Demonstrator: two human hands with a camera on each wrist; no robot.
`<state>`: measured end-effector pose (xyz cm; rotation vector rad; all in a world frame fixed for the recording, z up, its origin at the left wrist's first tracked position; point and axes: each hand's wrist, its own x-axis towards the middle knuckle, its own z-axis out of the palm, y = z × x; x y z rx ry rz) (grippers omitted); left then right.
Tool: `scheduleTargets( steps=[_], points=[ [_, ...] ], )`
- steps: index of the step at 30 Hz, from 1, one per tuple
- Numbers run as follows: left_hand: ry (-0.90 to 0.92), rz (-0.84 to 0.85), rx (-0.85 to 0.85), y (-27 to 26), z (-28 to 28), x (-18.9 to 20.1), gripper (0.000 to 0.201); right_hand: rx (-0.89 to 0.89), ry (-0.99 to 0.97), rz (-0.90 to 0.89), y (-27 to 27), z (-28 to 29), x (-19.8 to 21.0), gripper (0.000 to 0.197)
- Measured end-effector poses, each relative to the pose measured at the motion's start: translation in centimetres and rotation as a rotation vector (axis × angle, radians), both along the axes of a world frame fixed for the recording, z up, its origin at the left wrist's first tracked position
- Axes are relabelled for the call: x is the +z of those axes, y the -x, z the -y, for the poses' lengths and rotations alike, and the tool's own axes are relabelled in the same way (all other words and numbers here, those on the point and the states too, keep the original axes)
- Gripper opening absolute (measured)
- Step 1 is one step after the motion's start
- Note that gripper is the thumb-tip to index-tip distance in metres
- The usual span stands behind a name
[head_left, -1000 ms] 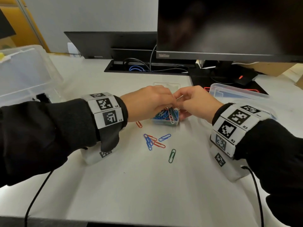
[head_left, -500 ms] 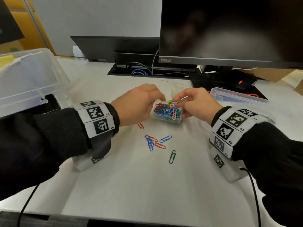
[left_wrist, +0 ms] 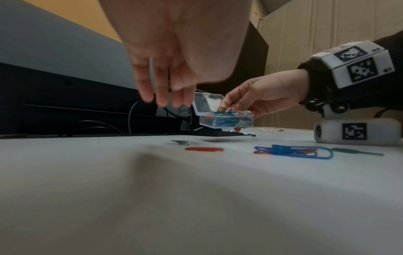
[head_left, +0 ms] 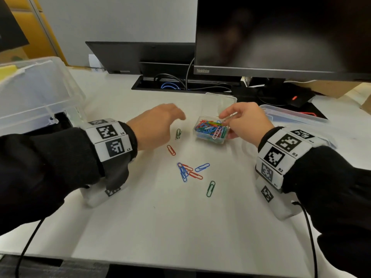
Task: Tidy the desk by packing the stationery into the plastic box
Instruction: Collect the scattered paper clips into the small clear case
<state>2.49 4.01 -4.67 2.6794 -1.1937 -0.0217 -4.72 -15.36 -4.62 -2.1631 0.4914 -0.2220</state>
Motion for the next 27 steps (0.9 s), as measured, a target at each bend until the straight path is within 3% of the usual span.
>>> scheduleTargets(
  steps=[2, 4, 12, 15, 17, 22, 24, 27],
  points=[
    [-0.176, -0.110, -0.057, 0.1, -0.2, -0.3, 0.062, 0.001, 0.016, 0.004, 0.0, 0.1, 0.0, 0.029],
    [-0.223, -0.186, -0.141, 0.7, -0.4, -0.4, 0.060, 0.004, 0.031, 0.005, 0.0, 0.0, 0.0, 0.028],
    [0.032, -0.167, -0.447, 3.1, 0.4, -0.3, 0.034, 0.053, -0.010, -0.005, -0.3, 0.0, -0.2, 0.027],
    [-0.094, -0.203, -0.603, 4.2, 1.6, -0.8, 0.039, 0.061, -0.034, 0.005, -0.4, 0.0, -0.3, 0.026],
    [-0.145, -0.197, -0.611, 4.3, 1.7, -1.2, 0.040, 0.051, -0.038, 0.007, -0.3, 0.0, -0.4, 0.027],
    [0.062, -0.153, -0.527, 3.6, 0.7, -1.3, 0.025, 0.056, -0.044, -0.006, -0.3, 0.1, -0.4, 0.026],
    [0.132, -0.186, -0.604, 4.4, 1.0, -1.1, 0.027, 0.059, -0.047, -0.008, -0.4, 0.1, -0.4, 0.026],
    [0.064, -0.223, -0.731, 5.4, 1.4, -1.4, 0.023, 0.081, -0.049, -0.014, -0.3, -0.1, -0.4, 0.026]
  ],
)
